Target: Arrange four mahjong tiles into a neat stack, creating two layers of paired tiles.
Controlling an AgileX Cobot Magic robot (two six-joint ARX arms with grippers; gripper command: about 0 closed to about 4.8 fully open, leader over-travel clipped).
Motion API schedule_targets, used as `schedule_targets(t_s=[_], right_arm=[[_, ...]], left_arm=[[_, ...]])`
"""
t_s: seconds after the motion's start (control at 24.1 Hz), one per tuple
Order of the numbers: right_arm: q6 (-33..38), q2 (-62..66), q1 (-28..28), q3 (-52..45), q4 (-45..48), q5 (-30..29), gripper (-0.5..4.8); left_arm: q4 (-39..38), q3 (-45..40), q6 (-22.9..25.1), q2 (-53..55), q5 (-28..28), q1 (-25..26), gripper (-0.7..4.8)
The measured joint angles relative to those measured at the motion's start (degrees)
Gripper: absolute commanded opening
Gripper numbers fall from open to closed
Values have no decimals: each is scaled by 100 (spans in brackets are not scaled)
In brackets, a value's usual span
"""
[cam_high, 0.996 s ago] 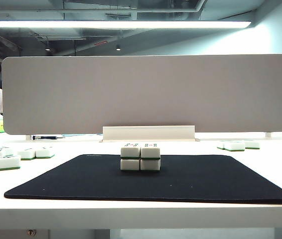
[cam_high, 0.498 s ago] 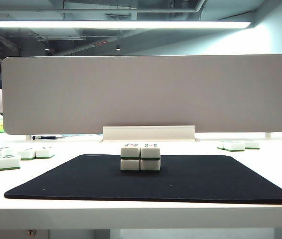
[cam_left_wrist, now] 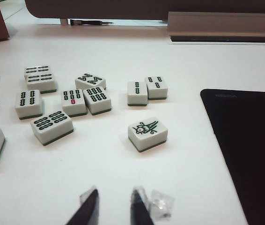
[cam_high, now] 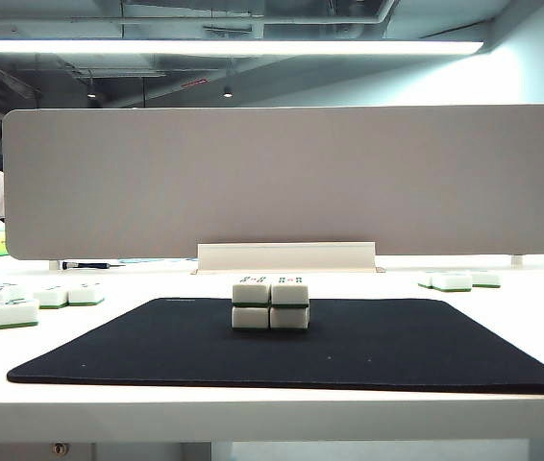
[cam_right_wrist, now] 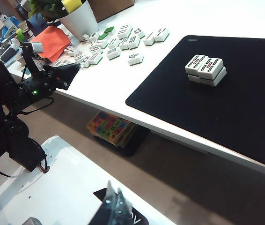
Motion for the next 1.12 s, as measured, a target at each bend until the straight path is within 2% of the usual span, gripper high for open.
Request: schedule_targets(t_s=[0.33, 0.46, 0.5, 0.66, 0.83, 0.95, 1.12], right_arm=[[-166, 0, 0, -4, 17, 26, -1], [-426, 0, -101, -144, 1049, 796, -1], [-437, 0, -157, -332, 1676, 1150, -1], [-426, -2, -179, -979, 2874, 1635, -1], [-278, -9, -177, -1679, 3696, 1941, -1], [153, -22, -179, -2597, 4516, 2706, -1], [424, -22, -179, -3303, 4946, 3517, -1]], left_arm=[[0, 0, 2, 0, 0, 0, 84], [0, 0, 2, 0, 0, 0, 84], [0, 0, 2, 0, 0, 0, 84], [0, 0, 2, 0, 0, 0, 84], [0, 0, 2, 0, 0, 0, 84], [0, 0, 2, 0, 0, 0, 84], [0, 0, 2, 0, 0, 0, 84]])
